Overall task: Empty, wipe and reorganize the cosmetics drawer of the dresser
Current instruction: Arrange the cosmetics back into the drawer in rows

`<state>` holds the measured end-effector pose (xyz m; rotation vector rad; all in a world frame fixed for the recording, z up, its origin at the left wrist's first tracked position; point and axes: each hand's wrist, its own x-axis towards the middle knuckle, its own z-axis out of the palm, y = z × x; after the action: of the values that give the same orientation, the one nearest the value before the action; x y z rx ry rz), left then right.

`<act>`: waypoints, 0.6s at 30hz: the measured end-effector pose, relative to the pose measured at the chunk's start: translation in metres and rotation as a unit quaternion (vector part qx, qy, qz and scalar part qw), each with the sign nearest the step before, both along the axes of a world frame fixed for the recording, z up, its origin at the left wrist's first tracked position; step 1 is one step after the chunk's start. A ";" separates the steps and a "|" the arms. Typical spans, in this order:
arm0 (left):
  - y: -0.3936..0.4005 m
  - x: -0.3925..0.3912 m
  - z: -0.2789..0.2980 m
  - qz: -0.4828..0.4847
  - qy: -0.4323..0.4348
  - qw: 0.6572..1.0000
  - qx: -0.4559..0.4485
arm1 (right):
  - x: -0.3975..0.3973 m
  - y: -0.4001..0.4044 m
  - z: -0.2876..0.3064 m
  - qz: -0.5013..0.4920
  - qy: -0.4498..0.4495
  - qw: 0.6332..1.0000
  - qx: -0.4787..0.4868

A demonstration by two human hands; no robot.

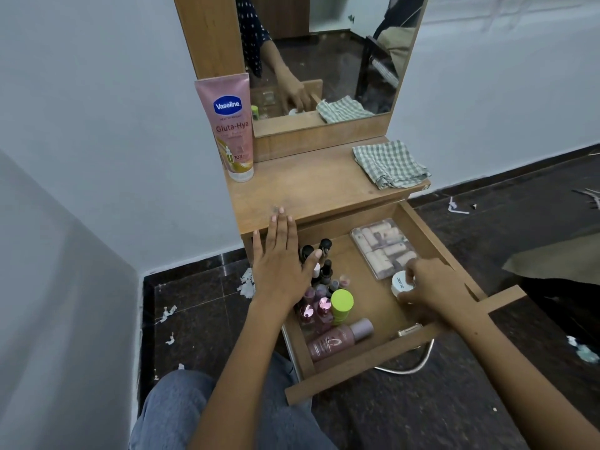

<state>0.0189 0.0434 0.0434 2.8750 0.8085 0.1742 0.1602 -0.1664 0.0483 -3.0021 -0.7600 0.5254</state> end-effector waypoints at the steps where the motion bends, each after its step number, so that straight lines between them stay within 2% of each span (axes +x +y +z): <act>1: 0.000 0.000 0.000 0.000 -0.001 1.000 0.000 | -0.003 0.001 -0.004 -0.012 -0.012 1.000 -0.014; 4: -0.001 0.000 0.000 -0.001 -0.002 1.000 0.003 | -0.012 0.007 -0.010 -0.035 -0.045 0.997 -0.060; 9: -0.001 0.000 0.002 -0.001 0.005 1.000 -0.003 | -0.020 0.022 -0.006 -0.053 0.002 0.994 -0.096; 12: -0.001 -0.001 0.002 -0.001 0.008 1.000 -0.001 | -0.027 0.031 0.007 -0.044 -0.008 0.994 -0.099; 15: 0.000 -0.001 0.003 -0.007 0.014 1.000 -0.003 | -0.037 0.052 0.031 0.008 -0.043 0.998 0.034; 18: 0.005 -0.001 0.010 -0.014 0.033 0.999 -0.027 | -0.045 0.085 0.050 0.053 -0.048 0.978 0.195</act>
<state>0.0183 0.0487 0.0538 2.8518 0.7725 0.0546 0.1157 -0.0816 0.0985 -2.6490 -0.9122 0.2002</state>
